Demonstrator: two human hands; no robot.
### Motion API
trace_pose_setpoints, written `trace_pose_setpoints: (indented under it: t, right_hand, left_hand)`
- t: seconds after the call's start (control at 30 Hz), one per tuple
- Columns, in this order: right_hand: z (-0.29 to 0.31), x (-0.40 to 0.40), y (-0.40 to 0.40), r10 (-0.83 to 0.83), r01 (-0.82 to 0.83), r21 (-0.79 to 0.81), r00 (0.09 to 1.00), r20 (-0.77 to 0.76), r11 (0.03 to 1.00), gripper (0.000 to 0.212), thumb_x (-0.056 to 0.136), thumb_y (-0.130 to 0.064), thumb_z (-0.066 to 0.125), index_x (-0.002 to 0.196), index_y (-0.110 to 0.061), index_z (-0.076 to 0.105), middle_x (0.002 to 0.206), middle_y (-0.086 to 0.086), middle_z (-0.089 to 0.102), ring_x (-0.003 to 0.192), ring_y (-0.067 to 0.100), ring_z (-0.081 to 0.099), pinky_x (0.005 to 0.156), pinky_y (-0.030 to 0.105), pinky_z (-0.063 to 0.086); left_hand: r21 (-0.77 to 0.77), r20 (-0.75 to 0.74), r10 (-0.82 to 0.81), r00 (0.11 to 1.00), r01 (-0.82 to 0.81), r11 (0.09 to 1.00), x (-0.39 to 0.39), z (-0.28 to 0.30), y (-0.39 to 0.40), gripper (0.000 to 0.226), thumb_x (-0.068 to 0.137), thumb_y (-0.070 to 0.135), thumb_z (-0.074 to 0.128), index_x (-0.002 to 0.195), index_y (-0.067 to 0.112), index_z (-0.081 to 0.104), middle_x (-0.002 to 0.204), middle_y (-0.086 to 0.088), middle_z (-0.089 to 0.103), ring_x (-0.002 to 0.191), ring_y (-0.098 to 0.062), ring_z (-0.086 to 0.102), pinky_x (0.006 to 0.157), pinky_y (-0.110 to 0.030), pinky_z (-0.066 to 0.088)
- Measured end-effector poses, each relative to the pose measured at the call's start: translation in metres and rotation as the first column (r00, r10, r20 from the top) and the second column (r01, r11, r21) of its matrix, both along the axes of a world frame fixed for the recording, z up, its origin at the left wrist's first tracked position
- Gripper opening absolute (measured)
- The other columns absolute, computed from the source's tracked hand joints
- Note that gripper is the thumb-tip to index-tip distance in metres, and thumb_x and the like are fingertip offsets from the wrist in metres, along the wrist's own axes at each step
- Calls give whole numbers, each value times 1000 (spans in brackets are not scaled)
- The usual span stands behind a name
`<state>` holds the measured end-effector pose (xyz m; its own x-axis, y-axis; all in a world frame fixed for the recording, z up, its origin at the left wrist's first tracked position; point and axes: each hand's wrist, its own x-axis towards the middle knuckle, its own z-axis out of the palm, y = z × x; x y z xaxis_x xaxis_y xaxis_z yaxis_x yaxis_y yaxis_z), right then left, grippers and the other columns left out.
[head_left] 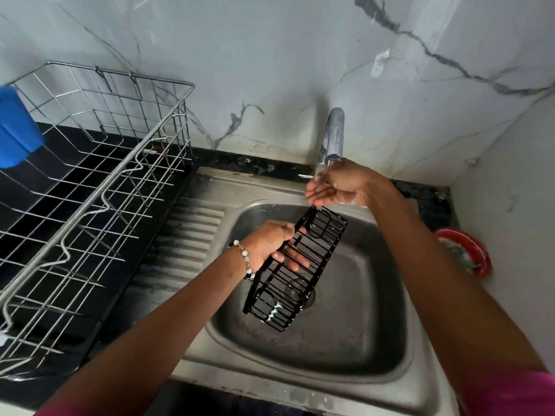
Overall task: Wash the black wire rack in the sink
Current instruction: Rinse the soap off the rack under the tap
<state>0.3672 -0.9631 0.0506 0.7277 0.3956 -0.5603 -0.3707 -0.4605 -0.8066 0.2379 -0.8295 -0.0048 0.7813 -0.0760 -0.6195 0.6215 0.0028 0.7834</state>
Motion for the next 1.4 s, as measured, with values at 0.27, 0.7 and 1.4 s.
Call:
trace_pose_setpoints:
  t: [0.27,0.7,1.4]
  right_hand:
    - [3,4,-2,-74,71,74,997,34,995,20,97,4,42,95,10,61,106,32,64,95,36,68,87,43,56]
    - [24,-8,-31,433,-390,275,893,-119,879,41,88,0,48,123,20,48,120,38,56,115,44,58,98,47,47]
    - [-12,0,-7,-32,36,-50,997,73,998,21,94,9,41,97,17,60,97,29,65,92,35,66,80,37,57]
  left_hand:
    - [-156,-158,52,986,-77,985,21,3,-2,37,107,24,25,125,-1,46,72,-31,68,51,-30,68,35,-16,30]
    - [-401,-269,110,957,-215,890,54,-2,-10,21,103,6,35,107,-1,54,116,-30,59,62,-37,71,43,-18,52]
    - [-369,-279,64,958,-168,914,35,-3,-7,21,106,15,28,110,6,46,95,-38,65,49,-25,68,37,-13,38]
